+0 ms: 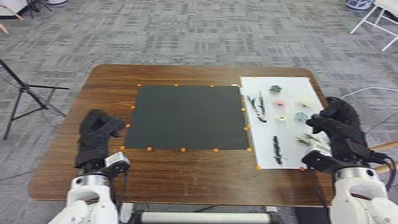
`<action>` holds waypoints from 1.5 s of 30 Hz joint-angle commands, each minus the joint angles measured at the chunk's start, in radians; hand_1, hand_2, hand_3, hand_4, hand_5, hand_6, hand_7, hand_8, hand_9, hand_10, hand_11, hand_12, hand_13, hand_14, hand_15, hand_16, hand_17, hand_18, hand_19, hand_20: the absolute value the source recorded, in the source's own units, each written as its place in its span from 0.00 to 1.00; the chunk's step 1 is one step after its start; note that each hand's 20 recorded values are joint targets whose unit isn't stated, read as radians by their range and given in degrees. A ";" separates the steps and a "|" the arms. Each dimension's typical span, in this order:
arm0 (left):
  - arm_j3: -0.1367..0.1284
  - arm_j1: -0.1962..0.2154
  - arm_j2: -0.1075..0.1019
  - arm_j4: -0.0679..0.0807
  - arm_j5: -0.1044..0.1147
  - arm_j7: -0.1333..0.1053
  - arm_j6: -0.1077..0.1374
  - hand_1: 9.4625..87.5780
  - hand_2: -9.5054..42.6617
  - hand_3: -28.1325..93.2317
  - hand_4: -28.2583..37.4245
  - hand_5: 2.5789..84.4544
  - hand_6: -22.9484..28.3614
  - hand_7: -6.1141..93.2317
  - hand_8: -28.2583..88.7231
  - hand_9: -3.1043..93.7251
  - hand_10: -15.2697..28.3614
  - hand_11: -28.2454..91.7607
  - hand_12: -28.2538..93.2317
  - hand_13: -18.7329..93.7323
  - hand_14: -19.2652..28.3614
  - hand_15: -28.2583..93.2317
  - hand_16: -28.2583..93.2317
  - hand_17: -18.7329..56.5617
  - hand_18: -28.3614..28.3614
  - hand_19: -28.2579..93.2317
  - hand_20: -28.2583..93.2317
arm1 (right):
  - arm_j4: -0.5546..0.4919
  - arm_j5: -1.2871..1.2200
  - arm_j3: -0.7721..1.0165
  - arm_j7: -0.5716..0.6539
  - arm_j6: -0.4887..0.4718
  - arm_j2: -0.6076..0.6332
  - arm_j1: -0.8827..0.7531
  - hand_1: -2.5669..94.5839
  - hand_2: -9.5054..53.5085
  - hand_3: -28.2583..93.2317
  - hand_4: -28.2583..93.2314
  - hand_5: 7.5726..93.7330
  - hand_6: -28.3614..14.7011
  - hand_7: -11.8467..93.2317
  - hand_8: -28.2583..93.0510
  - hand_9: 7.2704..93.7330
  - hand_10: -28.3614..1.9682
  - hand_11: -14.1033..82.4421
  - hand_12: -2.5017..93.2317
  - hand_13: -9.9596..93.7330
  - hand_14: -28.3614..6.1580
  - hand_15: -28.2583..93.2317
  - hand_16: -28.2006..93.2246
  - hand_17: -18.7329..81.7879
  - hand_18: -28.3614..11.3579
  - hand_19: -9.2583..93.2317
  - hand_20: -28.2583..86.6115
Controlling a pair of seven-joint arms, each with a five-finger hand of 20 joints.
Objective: Arrange flowers
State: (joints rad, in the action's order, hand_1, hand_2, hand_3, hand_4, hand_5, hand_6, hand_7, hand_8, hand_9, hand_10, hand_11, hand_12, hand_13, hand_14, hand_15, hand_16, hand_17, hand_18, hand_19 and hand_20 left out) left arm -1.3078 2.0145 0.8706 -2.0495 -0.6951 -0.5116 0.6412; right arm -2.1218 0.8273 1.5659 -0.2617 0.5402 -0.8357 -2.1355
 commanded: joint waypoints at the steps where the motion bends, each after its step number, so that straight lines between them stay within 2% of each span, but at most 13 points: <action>1: 0.010 -0.009 0.013 0.001 -0.028 -0.018 0.033 0.82 0.21 0.63 0.18 0.39 0.37 1.00 0.52 0.45 0.66 0.83 0.85 0.66 0.60 1.00 0.52 0.41 0.80 0.83 0.43 | -0.002 0.023 0.004 -0.006 -0.009 -0.003 -0.001 0.69 0.04 0.88 0.00 0.36 0.72 0.95 0.46 0.46 0.56 0.80 1.00 0.87 0.76 0.78 0.53 0.50 0.70 1.00 0.09; 4: 0.016 -0.016 0.012 0.007 -0.035 -0.036 0.021 0.82 0.25 0.63 0.16 0.38 0.37 1.00 0.53 0.44 0.78 0.85 0.86 0.70 0.61 1.00 0.52 0.44 0.82 0.85 0.46 | 0.003 -0.001 -0.003 -0.031 -0.017 -0.004 0.001 0.69 0.05 0.88 0.00 0.37 0.71 0.95 0.47 0.46 0.54 0.79 1.00 0.90 0.79 0.81 0.53 0.53 0.71 1.00 0.09; 6: 0.005 -0.001 0.013 0.003 -0.059 -0.023 0.016 0.83 0.27 0.63 0.16 0.39 0.37 1.00 0.54 0.42 0.85 0.88 0.82 0.72 0.62 1.00 0.53 0.46 0.83 0.86 0.47 | 0.000 -0.008 0.000 -0.029 -0.035 -0.009 -0.005 0.69 0.06 0.88 0.00 0.36 0.69 0.95 0.47 0.46 0.51 0.80 0.98 0.91 0.79 0.84 0.53 0.54 0.71 1.00 0.09; 9: 0.011 -0.004 0.012 -0.003 0.018 -0.055 0.033 0.79 0.27 0.67 0.19 0.40 0.36 1.00 0.53 0.41 0.85 0.90 0.80 0.72 0.62 1.00 0.53 0.46 0.83 0.87 0.46 | -0.011 -0.002 0.007 -0.016 -0.022 -0.013 -0.013 0.68 0.07 0.89 0.00 0.35 0.68 0.96 0.46 0.46 0.50 0.81 0.97 0.87 0.75 0.87 0.52 0.52 0.66 1.00 0.11; 11: -0.015 0.015 0.006 -0.003 0.009 -0.037 -0.036 0.76 0.24 0.68 0.22 0.40 0.37 1.00 0.49 0.43 0.77 0.87 0.81 0.71 0.62 1.00 0.45 0.44 0.83 0.85 0.42 | -0.008 -0.028 0.053 -0.008 -0.140 -0.018 -0.035 0.64 0.06 0.90 0.00 0.36 0.70 0.93 0.41 0.46 0.53 0.80 0.95 0.79 0.70 0.84 0.53 0.49 0.51 0.92 0.20; 13: -0.019 0.018 -0.003 -0.001 0.032 -0.044 -0.100 0.69 0.20 0.71 0.19 0.37 0.42 0.95 0.37 0.42 0.65 0.79 0.71 0.61 0.65 0.93 0.35 0.36 0.85 0.80 0.37 | -0.012 -0.064 0.072 -0.007 -0.191 -0.010 -0.042 0.58 0.05 0.90 0.00 0.37 0.70 0.83 0.30 0.45 0.56 0.72 0.76 0.69 0.67 0.73 0.55 0.49 0.36 0.69 0.36; 15: -0.033 0.027 -0.007 0.000 0.053 -0.035 -0.178 0.60 0.15 0.73 0.15 0.34 0.48 0.81 0.26 0.35 0.61 0.75 0.55 0.51 0.65 0.84 0.25 0.28 0.85 0.73 0.35 | -0.016 -0.043 0.076 0.009 -0.197 0.001 -0.040 0.53 0.04 0.92 0.00 0.39 0.71 0.68 0.20 0.45 0.58 0.63 0.58 0.60 0.61 0.69 0.49 0.46 0.30 0.63 0.40; 17: -0.038 0.031 -0.007 -0.001 0.014 -0.010 -0.167 0.50 0.04 0.76 0.16 0.31 0.43 0.60 0.06 0.27 0.56 0.66 0.41 0.41 0.63 0.67 0.22 0.21 0.84 0.65 0.34 | -0.020 -0.033 0.085 0.033 -0.207 0.014 -0.034 0.44 0.02 0.94 0.01 0.42 0.69 0.53 0.07 0.44 0.56 0.54 0.33 0.51 0.54 0.63 0.39 0.41 0.27 0.58 0.42; 19: -0.052 0.046 -0.010 -0.007 0.008 0.010 -0.175 0.47 0.02 0.76 0.16 0.30 0.44 0.52 0.05 0.25 0.54 0.60 0.38 0.38 0.62 0.61 0.23 0.19 0.82 0.62 0.33 | -0.030 0.055 0.096 0.104 -0.190 0.049 -0.025 0.41 0.00 0.93 0.00 0.41 0.65 0.50 0.07 0.43 0.53 0.50 0.29 0.50 0.52 0.61 0.39 0.39 0.25 0.59 0.43; 24: -0.063 0.053 -0.014 -0.009 0.013 0.012 -0.188 0.44 0.01 0.76 0.16 0.29 0.45 0.47 0.08 0.24 0.55 0.58 0.37 0.37 0.62 0.59 0.24 0.18 0.82 0.61 0.34 | -0.083 0.494 0.120 0.374 -0.143 0.201 0.009 0.38 0.00 0.79 0.00 0.49 0.60 0.54 0.09 0.54 0.49 0.66 0.35 0.64 0.47 0.75 0.41 0.47 0.25 0.78 0.49; 30: -0.071 0.069 -0.018 -0.017 0.029 0.004 -0.190 0.43 0.01 0.76 0.17 0.30 0.45 0.46 0.08 0.24 0.55 0.57 0.37 0.37 0.63 0.59 0.25 0.18 0.82 0.61 0.34 | -0.135 0.967 0.096 0.632 -0.363 0.355 0.071 0.35 0.00 0.78 0.00 0.62 0.61 0.56 0.10 0.66 0.52 0.71 0.39 0.72 0.48 0.81 0.44 0.52 0.24 0.87 0.52; 37: -0.074 0.069 -0.025 -0.020 0.041 -0.005 -0.191 0.42 0.01 0.76 0.17 0.31 0.46 0.45 0.09 0.25 0.56 0.56 0.38 0.37 0.64 0.59 0.25 0.17 0.82 0.61 0.35 | -0.143 1.079 -0.150 0.741 -0.647 0.425 0.308 0.28 0.00 0.76 0.00 0.69 0.63 0.57 0.11 0.71 0.54 0.71 0.41 0.76 0.47 0.81 0.46 0.52 0.21 0.89 0.52; 45: -0.064 0.057 -0.031 -0.020 0.052 -0.015 -0.195 0.40 0.02 0.76 0.17 0.31 0.46 0.44 0.09 0.25 0.56 0.56 0.38 0.38 0.65 0.59 0.25 0.17 0.83 0.61 0.35 | -0.115 1.155 -0.314 0.815 -0.734 0.488 0.437 0.21 0.00 0.76 0.00 0.72 0.63 0.59 0.11 0.72 0.50 0.71 0.42 0.77 0.45 0.81 0.47 0.50 0.19 0.87 0.52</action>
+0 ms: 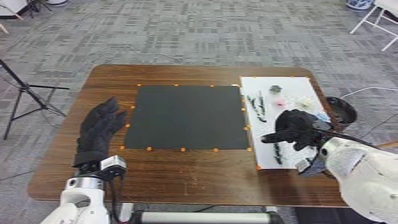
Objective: Arrange flowers
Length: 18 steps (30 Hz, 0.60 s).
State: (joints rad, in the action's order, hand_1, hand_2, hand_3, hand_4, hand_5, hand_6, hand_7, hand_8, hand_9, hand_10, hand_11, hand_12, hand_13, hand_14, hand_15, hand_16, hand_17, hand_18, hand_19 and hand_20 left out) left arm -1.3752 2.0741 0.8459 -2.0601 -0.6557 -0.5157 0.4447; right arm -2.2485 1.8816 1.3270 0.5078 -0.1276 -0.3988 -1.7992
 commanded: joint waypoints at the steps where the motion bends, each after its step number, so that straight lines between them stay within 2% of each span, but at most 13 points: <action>1: 0.003 -0.001 -0.007 -0.011 0.017 -0.013 0.003 0.40 0.03 0.76 0.17 0.31 0.46 0.44 0.09 0.25 0.56 0.56 0.38 0.38 0.65 0.59 0.25 0.17 0.83 0.61 0.35 | 0.013 0.099 -0.079 0.048 -0.074 0.061 0.103 0.21 0.00 0.76 0.00 0.72 0.63 0.60 0.11 0.73 0.49 0.71 0.42 0.77 0.44 0.81 0.48 0.50 0.19 0.87 0.53; 11: 0.004 0.001 -0.005 -0.011 0.032 -0.018 -0.003 0.38 0.02 0.78 0.15 0.32 0.47 0.43 0.10 0.26 0.57 0.55 0.38 0.38 0.66 0.59 0.25 0.17 0.83 0.60 0.36 | 0.079 0.116 -0.273 0.058 -0.122 0.103 0.238 0.19 0.00 0.75 0.00 0.72 0.63 0.61 0.10 0.73 0.48 0.72 0.43 0.78 0.44 0.82 0.48 0.51 0.18 0.87 0.53; 18: 0.008 -0.009 -0.007 -0.007 0.032 -0.019 -0.014 0.37 0.03 0.78 0.14 0.32 0.47 0.42 0.10 0.27 0.58 0.55 0.38 0.38 0.67 0.59 0.25 0.17 0.83 0.60 0.36 | 0.156 0.122 -0.545 0.050 -0.138 0.112 0.482 0.19 0.00 0.76 0.00 0.72 0.63 0.61 0.10 0.73 0.48 0.72 0.43 0.78 0.44 0.82 0.48 0.50 0.18 0.87 0.53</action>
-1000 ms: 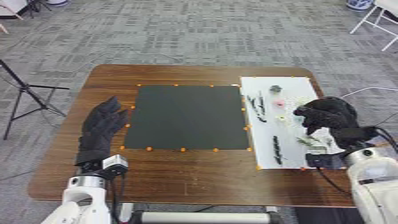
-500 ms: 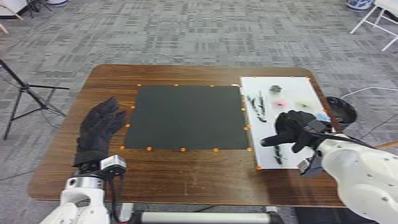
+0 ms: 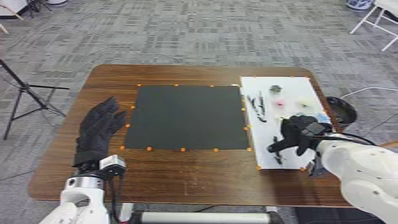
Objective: Arrange flowers
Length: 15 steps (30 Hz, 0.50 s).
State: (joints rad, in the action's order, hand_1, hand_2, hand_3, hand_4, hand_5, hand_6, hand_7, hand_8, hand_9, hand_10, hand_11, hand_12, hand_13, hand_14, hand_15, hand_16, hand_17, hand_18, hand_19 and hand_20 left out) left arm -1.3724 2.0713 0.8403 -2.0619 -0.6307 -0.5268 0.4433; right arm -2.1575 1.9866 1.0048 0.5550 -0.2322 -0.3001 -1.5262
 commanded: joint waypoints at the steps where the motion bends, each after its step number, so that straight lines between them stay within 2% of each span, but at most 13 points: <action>1: 0.007 -0.006 -0.001 -0.006 0.010 -0.011 -0.013 0.37 0.03 0.78 0.14 0.32 0.47 0.41 0.10 0.27 0.58 0.55 0.38 0.38 0.67 0.59 0.25 0.17 0.83 0.60 0.36 | 0.073 0.015 -0.260 0.001 -0.043 0.013 0.246 0.19 0.00 0.76 0.00 0.72 0.63 0.61 0.10 0.73 0.48 0.72 0.43 0.77 0.44 0.82 0.48 0.50 0.18 0.87 0.53; 8: 0.000 -0.007 -0.001 -0.004 0.007 -0.012 -0.021 0.37 0.03 0.78 0.14 0.32 0.47 0.41 0.11 0.27 0.58 0.54 0.38 0.38 0.67 0.59 0.25 0.17 0.83 0.60 0.36 | 0.137 0.042 -0.581 -0.008 -0.054 -0.005 0.522 0.19 0.00 0.78 0.00 0.72 0.63 0.62 0.10 0.73 0.50 0.73 0.43 0.77 0.44 0.83 0.48 0.51 0.18 0.88 0.54; 12: -0.001 -0.008 -0.002 -0.005 0.008 -0.014 -0.022 0.37 0.03 0.78 0.14 0.32 0.47 0.40 0.11 0.27 0.58 0.54 0.38 0.38 0.67 0.59 0.25 0.17 0.83 0.60 0.36 | 0.157 0.061 -0.649 -0.003 -0.099 -0.040 0.569 0.21 0.00 0.83 0.00 0.72 0.64 0.63 0.10 0.73 0.52 0.75 0.44 0.77 0.45 0.85 0.49 0.51 0.18 0.88 0.54; 15: 0.004 -0.014 0.000 -0.002 0.019 -0.017 -0.019 0.36 0.03 0.78 0.14 0.32 0.47 0.40 0.11 0.27 0.58 0.54 0.38 0.38 0.67 0.59 0.25 0.17 0.83 0.60 0.36 | 0.170 0.093 -0.710 0.015 -0.105 -0.064 0.594 0.26 0.00 0.85 0.00 0.72 0.64 0.65 0.10 0.73 0.54 0.76 0.45 0.78 0.47 0.85 0.50 0.51 0.18 0.89 0.54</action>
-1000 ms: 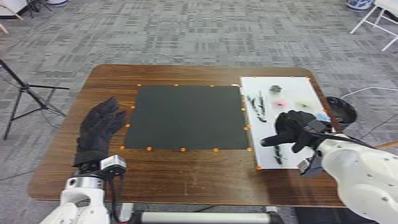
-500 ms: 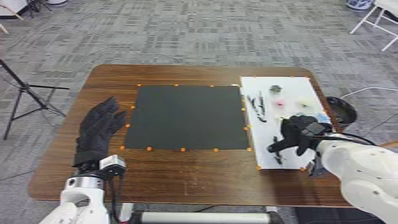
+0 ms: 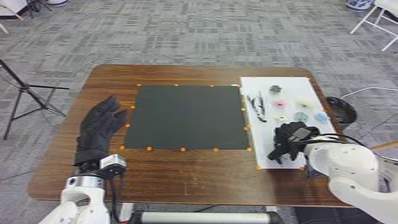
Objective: Arrange flowers
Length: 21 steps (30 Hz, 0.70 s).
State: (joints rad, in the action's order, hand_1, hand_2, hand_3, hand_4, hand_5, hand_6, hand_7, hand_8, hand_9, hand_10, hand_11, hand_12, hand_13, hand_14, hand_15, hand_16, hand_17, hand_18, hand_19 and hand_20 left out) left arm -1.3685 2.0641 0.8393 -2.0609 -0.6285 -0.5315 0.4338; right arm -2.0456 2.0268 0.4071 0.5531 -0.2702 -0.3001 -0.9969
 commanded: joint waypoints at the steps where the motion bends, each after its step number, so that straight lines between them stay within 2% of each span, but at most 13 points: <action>1: -0.002 -0.006 0.001 -0.003 0.015 -0.010 -0.014 0.36 0.03 0.78 0.14 0.32 0.47 0.40 0.11 0.27 0.58 0.54 0.38 0.38 0.67 0.59 0.25 0.17 0.83 0.60 0.36 | 0.062 0.054 -0.113 0.022 -0.080 -0.072 0.058 0.28 0.00 0.86 0.01 0.73 0.64 0.65 0.09 0.74 0.54 0.76 0.45 0.78 0.48 0.86 0.50 0.51 0.19 0.89 0.54; 4: -0.002 -0.003 0.000 -0.006 0.022 -0.014 -0.015 0.36 0.04 0.79 0.14 0.33 0.48 0.40 0.11 0.27 0.58 0.54 0.38 0.38 0.67 0.59 0.25 0.17 0.83 0.60 0.36 | 0.068 0.052 -0.099 0.036 -0.103 -0.086 0.021 0.33 0.00 0.87 0.00 0.74 0.65 0.64 0.11 0.75 0.53 0.77 0.46 0.79 0.50 0.86 0.50 0.52 0.20 0.90 0.54; 5: -0.003 -0.001 0.000 -0.007 0.026 -0.016 -0.015 0.35 0.04 0.79 0.14 0.33 0.48 0.39 0.11 0.27 0.58 0.54 0.38 0.38 0.68 0.59 0.25 0.17 0.83 0.60 0.36 | 0.067 0.047 -0.090 0.036 -0.112 -0.087 0.007 0.36 0.00 0.87 0.00 0.74 0.65 0.62 0.22 0.76 0.53 0.76 0.47 0.79 0.50 0.86 0.51 0.52 0.20 0.90 0.54; 6: -0.005 0.001 0.000 -0.008 0.027 -0.017 -0.014 0.35 0.04 0.79 0.14 0.33 0.48 0.39 0.11 0.27 0.59 0.54 0.38 0.38 0.68 0.59 0.25 0.17 0.83 0.60 0.36 | 0.066 0.034 -0.080 0.036 -0.112 -0.086 -0.011 0.38 0.00 0.86 0.00 0.74 0.65 0.60 0.29 0.77 0.54 0.76 0.48 0.80 0.51 0.87 0.51 0.53 0.21 0.90 0.54; 8: -0.008 0.003 0.000 -0.009 0.028 -0.018 -0.009 0.35 0.04 0.79 0.14 0.33 0.48 0.39 0.11 0.27 0.59 0.54 0.38 0.38 0.68 0.59 0.25 0.17 0.83 0.60 0.36 | 0.060 0.031 -0.077 0.038 -0.111 -0.083 -0.030 0.43 0.00 0.85 0.01 0.76 0.65 0.59 0.31 0.78 0.56 0.76 0.48 0.80 0.53 0.86 0.51 0.53 0.21 0.90 0.54; 11: -0.011 0.003 0.000 -0.008 0.030 -0.018 -0.008 0.35 0.05 0.79 0.14 0.33 0.48 0.39 0.12 0.27 0.59 0.54 0.38 0.38 0.68 0.59 0.25 0.17 0.83 0.60 0.36 | 0.052 0.030 -0.066 0.038 -0.103 -0.078 -0.061 0.48 0.00 0.88 0.02 0.78 0.67 0.57 0.32 0.80 0.59 0.73 0.54 0.82 0.55 0.86 0.51 0.54 0.22 0.90 0.54; 14: -0.010 -0.002 -0.002 -0.008 0.037 -0.025 -0.007 0.35 0.05 0.79 0.14 0.33 0.48 0.39 0.12 0.27 0.59 0.53 0.38 0.38 0.68 0.59 0.25 0.17 0.83 0.60 0.36 | 0.045 0.018 -0.048 0.033 -0.060 -0.069 -0.086 0.48 0.00 0.89 0.04 0.80 0.67 0.56 0.34 0.81 0.61 0.71 0.60 0.82 0.56 0.86 0.52 0.55 0.23 0.90 0.54; 16: -0.008 -0.010 -0.008 -0.006 0.037 -0.026 -0.009 0.35 0.05 0.79 0.14 0.34 0.48 0.38 0.12 0.28 0.59 0.53 0.38 0.38 0.68 0.58 0.25 0.17 0.84 0.59 0.36 | 0.040 0.025 -0.041 0.030 0.002 -0.060 -0.096 0.46 0.00 0.90 0.08 0.79 0.67 0.57 0.38 0.82 0.60 0.72 0.62 0.82 0.55 0.88 0.53 0.55 0.22 0.91 0.54; 19: -0.003 -0.029 -0.022 -0.003 0.039 -0.030 -0.014 0.35 0.05 0.79 0.14 0.34 0.48 0.38 0.12 0.28 0.59 0.53 0.38 0.38 0.68 0.59 0.25 0.17 0.84 0.59 0.36 | 0.033 0.036 -0.010 0.028 0.100 -0.048 -0.109 0.45 0.00 0.91 0.12 0.77 0.67 0.60 0.41 0.82 0.59 0.76 0.62 0.83 0.54 0.90 0.54 0.55 0.21 0.92 0.56; 21: 0.001 -0.045 -0.032 0.001 0.034 -0.029 -0.019 0.34 0.06 0.79 0.14 0.34 0.48 0.38 0.12 0.28 0.59 0.53 0.38 0.38 0.68 0.58 0.25 0.16 0.84 0.59 0.36 | 0.029 0.030 0.032 0.026 0.140 -0.049 -0.118 0.43 0.00 0.91 0.15 0.76 0.67 0.63 0.42 0.83 0.58 0.80 0.60 0.84 0.54 0.92 0.55 0.55 0.20 0.94 0.57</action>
State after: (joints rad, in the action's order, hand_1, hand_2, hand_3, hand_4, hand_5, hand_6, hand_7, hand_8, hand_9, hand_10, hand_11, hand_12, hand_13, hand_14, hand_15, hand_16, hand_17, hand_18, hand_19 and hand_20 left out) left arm -1.3717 2.0567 0.8337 -2.0611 -0.5984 -0.5472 0.4313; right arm -2.0299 2.0646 0.4229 0.5879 -0.2422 -0.3801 -1.0246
